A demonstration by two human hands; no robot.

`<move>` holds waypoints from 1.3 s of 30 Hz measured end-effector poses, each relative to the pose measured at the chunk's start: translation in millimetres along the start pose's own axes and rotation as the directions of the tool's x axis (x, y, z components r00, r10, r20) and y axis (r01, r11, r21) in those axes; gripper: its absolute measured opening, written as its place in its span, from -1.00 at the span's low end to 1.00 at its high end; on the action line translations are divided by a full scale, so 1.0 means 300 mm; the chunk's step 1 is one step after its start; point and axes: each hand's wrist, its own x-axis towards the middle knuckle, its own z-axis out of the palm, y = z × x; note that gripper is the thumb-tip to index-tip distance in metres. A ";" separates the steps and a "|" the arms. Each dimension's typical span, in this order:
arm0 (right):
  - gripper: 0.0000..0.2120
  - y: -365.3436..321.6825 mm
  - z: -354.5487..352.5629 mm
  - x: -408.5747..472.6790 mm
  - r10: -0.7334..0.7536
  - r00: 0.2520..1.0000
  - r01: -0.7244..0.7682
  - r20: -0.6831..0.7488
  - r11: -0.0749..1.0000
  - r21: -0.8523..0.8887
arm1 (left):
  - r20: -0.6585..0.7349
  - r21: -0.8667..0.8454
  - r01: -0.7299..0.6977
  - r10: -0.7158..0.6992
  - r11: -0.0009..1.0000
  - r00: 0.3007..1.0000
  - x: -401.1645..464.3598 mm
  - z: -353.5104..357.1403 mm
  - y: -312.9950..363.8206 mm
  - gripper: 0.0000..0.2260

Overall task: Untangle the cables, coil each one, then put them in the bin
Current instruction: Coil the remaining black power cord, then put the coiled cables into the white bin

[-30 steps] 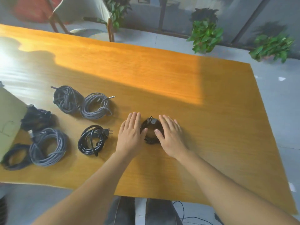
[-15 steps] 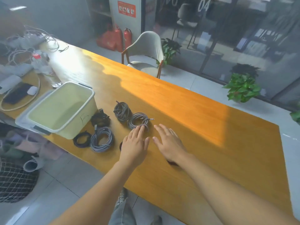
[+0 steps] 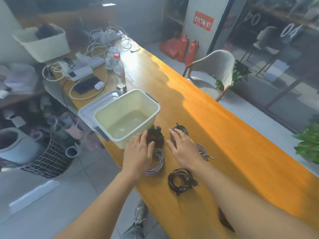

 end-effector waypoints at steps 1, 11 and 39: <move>-0.44 -0.017 -0.003 0.042 -0.014 1.000 0.014 0.003 1.000 0.000 | -0.013 0.003 0.024 -0.024 1.000 1.000 0.021 -0.005 -0.029 -0.49; -0.44 -0.127 -0.003 0.401 -0.121 0.991 0.124 0.061 0.991 -0.052 | -0.142 0.014 0.281 -0.276 0.960 0.951 0.154 -0.075 -0.266 -0.56; -0.40 -0.025 -0.006 0.806 -0.027 0.999 0.031 -0.026 0.983 0.183 | -0.160 -0.313 0.306 -0.368 0.899 0.916 0.374 -0.088 -0.494 -0.40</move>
